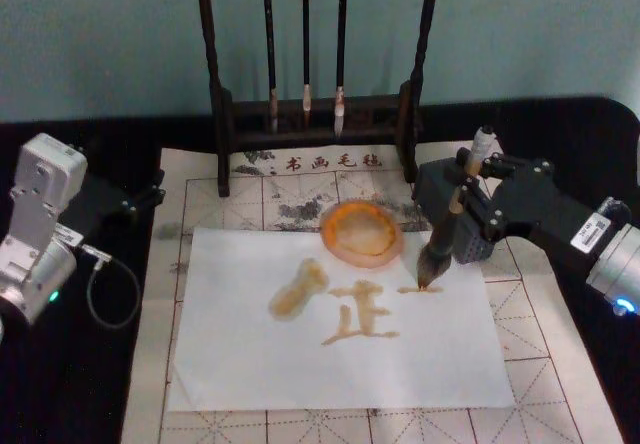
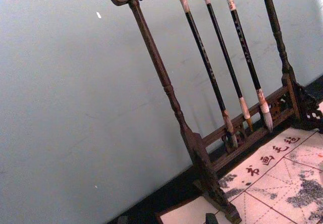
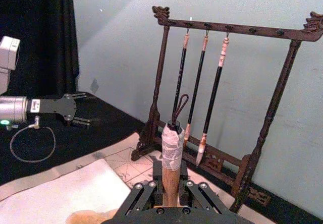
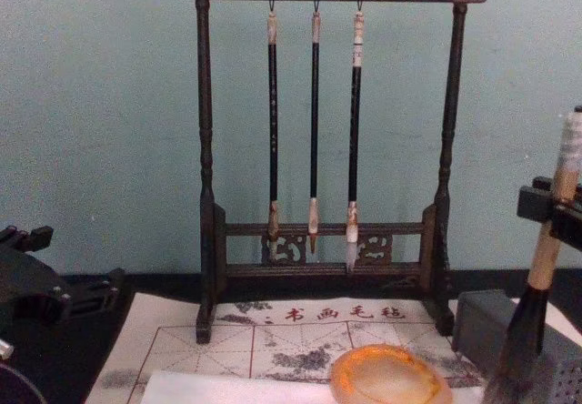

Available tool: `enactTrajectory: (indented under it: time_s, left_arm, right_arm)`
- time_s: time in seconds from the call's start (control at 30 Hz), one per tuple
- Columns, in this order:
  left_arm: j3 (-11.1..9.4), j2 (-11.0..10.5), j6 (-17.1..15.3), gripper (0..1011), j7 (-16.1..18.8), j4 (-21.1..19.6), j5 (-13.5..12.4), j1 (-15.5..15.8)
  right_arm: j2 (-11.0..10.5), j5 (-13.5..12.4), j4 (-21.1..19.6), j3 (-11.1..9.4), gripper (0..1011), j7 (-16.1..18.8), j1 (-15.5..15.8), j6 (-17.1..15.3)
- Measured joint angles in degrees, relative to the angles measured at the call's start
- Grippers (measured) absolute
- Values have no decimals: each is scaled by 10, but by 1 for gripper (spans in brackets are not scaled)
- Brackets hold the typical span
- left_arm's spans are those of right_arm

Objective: Pick up the brush from the inkstone, write on the paper, then place the brush back to its original position.

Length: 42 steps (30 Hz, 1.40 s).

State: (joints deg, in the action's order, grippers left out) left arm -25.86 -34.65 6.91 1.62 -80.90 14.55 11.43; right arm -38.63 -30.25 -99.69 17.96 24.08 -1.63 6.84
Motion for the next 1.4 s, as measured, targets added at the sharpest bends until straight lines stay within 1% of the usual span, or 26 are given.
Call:
enactTrajectory:
  time_s: [0.3, 0.63, 1.03, 1.4]
  left_arm:
    - [0, 0, 0, 1001, 0, 0, 0, 0]
    - [0, 0, 0, 1001, 0, 0, 0, 0]
    - [0, 0, 0, 1001, 0, 0, 0, 0]
    - [0, 0, 0, 1001, 0, 0, 0, 0]
  right_arm:
    - [9, 8, 2, -7, 181, 10, 2, -6]
    - [16, 16, 2, -19, 181, 21, 12, -12]
    - [19, 20, -21, -44, 181, 32, 39, -14]
    - [15, 27, -42, -55, 181, 40, 63, -15]
